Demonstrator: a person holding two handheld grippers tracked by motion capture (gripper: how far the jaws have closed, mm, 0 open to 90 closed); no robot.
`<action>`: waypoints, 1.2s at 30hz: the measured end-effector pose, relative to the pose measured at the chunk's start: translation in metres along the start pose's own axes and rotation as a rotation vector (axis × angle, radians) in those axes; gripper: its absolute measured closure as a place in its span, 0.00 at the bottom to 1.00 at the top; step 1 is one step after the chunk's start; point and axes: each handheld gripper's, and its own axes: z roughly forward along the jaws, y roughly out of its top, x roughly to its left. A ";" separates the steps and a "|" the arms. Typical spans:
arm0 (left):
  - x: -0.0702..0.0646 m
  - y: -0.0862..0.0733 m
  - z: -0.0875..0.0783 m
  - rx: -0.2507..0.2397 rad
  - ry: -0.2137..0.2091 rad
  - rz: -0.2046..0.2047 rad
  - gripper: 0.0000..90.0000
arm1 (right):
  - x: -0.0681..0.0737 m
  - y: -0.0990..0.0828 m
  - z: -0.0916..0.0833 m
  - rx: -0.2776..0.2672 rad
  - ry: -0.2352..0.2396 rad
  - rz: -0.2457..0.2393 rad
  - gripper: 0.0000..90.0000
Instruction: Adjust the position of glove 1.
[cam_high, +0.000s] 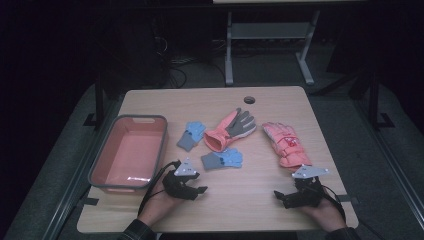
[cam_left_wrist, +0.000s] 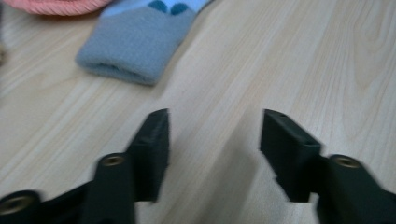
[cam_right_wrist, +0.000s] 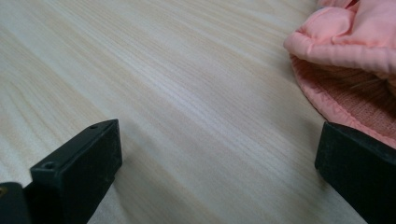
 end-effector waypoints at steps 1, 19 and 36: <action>0.001 0.001 -0.001 0.002 0.003 -0.005 0.50 | 0.000 0.000 0.000 0.000 0.000 0.000 0.00; 0.013 0.039 -0.002 -0.007 0.012 -0.019 0.99 | 0.000 0.000 0.000 -0.002 -0.003 0.000 0.00; 0.042 0.067 0.035 0.028 0.030 0.003 1.00 | 0.000 0.001 0.001 -0.002 -0.003 0.002 0.00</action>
